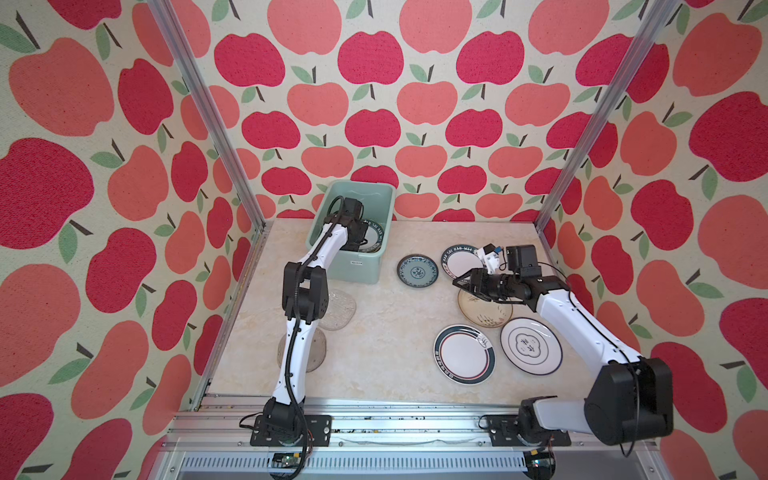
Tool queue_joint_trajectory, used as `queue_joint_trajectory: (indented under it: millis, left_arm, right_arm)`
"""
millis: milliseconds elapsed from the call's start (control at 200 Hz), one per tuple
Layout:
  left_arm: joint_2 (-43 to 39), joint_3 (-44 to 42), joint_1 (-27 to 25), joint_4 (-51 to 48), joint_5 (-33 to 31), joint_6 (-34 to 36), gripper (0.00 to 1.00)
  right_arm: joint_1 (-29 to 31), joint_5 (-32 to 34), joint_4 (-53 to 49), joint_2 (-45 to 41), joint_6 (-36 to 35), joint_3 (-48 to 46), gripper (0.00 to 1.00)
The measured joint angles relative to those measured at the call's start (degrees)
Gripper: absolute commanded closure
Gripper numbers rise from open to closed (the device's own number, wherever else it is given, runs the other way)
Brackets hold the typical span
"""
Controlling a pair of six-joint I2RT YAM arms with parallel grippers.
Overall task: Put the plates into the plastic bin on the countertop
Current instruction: 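Lower the green-rimmed plate into the bin onto the yellow plate with the left gripper, then open the left gripper and raise it out of the bin, then move the left gripper toward the red-and-green rimmed plate while the right approaches it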
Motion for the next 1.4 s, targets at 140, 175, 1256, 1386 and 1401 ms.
queue_joint_trajectory:
  millis: [140, 175, 1256, 1386, 1401]
  left_arm:
    - [0.0, 1.33, 0.15, -2.6, 0.59, 0.59, 0.01]
    - [0.0, 1.73, 0.17, -3.17, 0.57, 0.96, 0.01]
    - [-31.08, -1.51, -9.01, -13.14, -4.42, 31.85, 0.01]
    - [-38.21, -12.07, -15.04, -8.61, -2.47, 40.65, 0.01]
    - [-39.26, -13.9, -15.91, -7.91, -2.03, 41.64, 0.01]
  right_arm:
    - [0.0, 0.02, -0.04, 0.0, 0.22, 0.61, 0.47]
    - [0.0, 0.02, -0.04, 0.0, 0.22, 0.83, 0.47]
    - [-9.11, 5.79, -6.34, 0.07, -0.37, 10.14, 0.26]
    - [-13.35, 3.87, -6.08, 0.74, 0.07, 10.12, 0.26]
    - [-13.9, 3.69, -6.05, 0.83, 0.09, 10.08, 0.26]
